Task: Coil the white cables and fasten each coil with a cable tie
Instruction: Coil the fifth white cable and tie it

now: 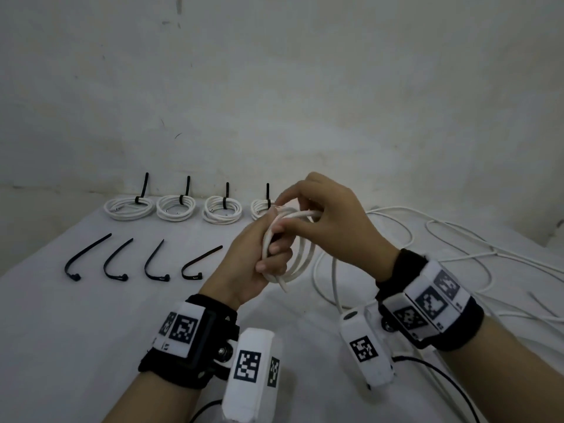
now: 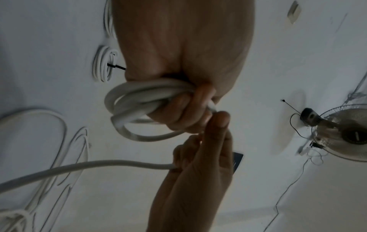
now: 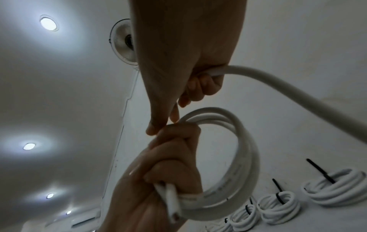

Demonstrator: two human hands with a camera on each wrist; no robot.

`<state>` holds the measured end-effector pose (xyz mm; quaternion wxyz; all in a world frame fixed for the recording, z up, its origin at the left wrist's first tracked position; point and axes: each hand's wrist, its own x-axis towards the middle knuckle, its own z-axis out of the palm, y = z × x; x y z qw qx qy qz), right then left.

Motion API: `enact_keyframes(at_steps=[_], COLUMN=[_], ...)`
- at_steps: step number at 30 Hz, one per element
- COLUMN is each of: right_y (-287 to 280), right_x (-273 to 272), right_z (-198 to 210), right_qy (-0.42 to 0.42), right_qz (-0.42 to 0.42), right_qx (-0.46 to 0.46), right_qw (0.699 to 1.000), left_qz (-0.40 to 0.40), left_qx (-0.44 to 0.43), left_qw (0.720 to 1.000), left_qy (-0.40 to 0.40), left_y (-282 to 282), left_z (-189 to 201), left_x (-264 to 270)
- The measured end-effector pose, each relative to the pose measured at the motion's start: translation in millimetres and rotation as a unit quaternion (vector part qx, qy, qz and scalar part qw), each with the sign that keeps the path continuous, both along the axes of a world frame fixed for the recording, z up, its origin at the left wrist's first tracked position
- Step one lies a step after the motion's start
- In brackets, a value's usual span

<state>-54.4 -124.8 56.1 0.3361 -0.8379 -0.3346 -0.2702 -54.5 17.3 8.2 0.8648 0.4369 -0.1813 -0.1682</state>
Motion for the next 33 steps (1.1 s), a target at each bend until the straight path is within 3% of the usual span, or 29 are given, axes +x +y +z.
enact_keyframes(at_steps=[6,9,12,21,33], right_y=[-2.8,-2.3,-3.7,-9.4,-7.9], right_x=[7.6,11.4,11.7,17.4,22.8], right_z=[-10.0,-11.2,-15.9,-20.4,-14.3], right_qy=[0.065,0.074,0.111,0.051,0.001], right_qz=[-0.021,-0.026,0.025,-0.001,-0.051], right_qx=[0.007,0.036,0.063,-0.033,-0.018], right_qw=[0.998,0.996,0.992,0.998,0.999], left_qz=[-0.060,-0.043,0.006,0.097,0.047], left_qx=[-0.046,-0.056,-0.055,0.032,-0.014], left_qw=[0.996,0.997,0.998,0.994,0.996], left_qy=[0.044,0.037,0.014,-0.029,-0.070], left_y=[-2.4,-3.6,-1.8,3.5,2.4], left_z=[0.1,-0.6,0.6,2.1,1.0], left_x=[0.6,0.2,-1.5,2.6,3.3])
